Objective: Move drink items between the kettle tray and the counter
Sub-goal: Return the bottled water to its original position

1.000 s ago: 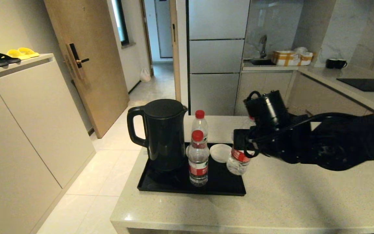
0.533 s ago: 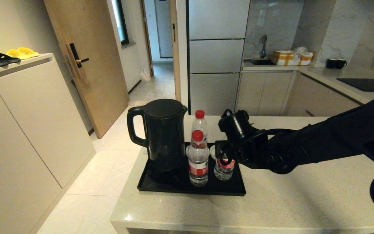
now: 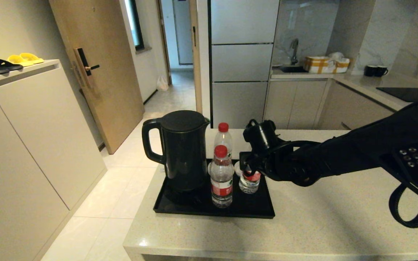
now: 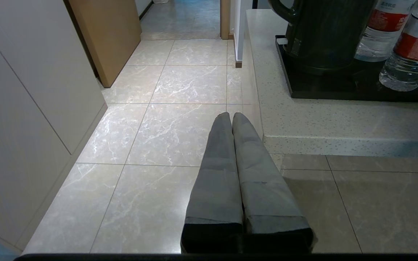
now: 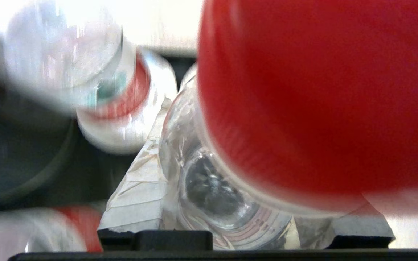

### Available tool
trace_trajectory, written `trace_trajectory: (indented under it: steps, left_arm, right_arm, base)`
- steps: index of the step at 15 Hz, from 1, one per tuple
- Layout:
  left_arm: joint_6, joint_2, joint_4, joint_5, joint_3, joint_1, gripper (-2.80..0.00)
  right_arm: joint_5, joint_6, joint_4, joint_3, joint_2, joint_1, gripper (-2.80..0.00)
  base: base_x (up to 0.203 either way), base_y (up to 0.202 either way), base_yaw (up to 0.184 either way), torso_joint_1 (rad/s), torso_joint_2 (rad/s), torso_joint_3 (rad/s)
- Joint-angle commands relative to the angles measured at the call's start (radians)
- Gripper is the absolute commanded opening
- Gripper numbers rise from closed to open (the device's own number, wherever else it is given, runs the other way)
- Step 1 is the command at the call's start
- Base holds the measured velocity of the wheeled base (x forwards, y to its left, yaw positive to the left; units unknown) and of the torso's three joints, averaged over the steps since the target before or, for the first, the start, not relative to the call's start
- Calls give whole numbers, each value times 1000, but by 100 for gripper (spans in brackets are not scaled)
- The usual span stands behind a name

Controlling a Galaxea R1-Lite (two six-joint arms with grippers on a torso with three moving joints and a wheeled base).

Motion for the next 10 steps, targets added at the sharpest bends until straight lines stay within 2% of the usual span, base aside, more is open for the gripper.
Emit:
trace_trajectory:
  steps: [1,6,10]
  left_arm:
    - [0,1,0,0,0,0,-280]
    - [0,1,0,0,0,0,-280]
    - [0,1,0,0,0,0,-280]
  right_arm:
    - [-6,-10,-3,-93,43,-25,-280]
    - [-8,-42,50,-239,94,-48,-280]
    - [-8,-35,44,-244,143,-48,-280]
  base:
    - [0,0,0,0,0,0]
    - [0,0,0,0,0,0]
    - [0,0,0,0,0,0]
